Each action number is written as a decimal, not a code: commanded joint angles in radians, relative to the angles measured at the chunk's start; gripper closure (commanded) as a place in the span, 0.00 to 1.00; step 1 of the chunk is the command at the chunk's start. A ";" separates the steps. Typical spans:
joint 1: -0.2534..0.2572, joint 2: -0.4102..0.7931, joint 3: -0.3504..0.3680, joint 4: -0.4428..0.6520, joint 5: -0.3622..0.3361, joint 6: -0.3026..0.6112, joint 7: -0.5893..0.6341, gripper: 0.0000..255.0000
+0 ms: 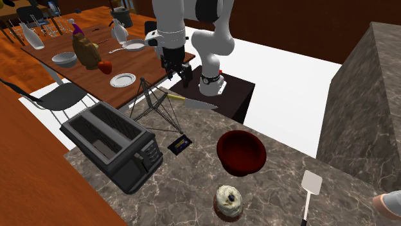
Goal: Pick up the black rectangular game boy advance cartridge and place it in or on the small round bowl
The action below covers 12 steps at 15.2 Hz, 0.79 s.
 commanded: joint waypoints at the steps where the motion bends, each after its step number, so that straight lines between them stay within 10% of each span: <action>1: 0.005 0.069 0.024 0.011 0.005 0.052 0.032 0.00; 12: 0.030 0.499 0.126 0.187 -0.050 0.258 0.227 0.00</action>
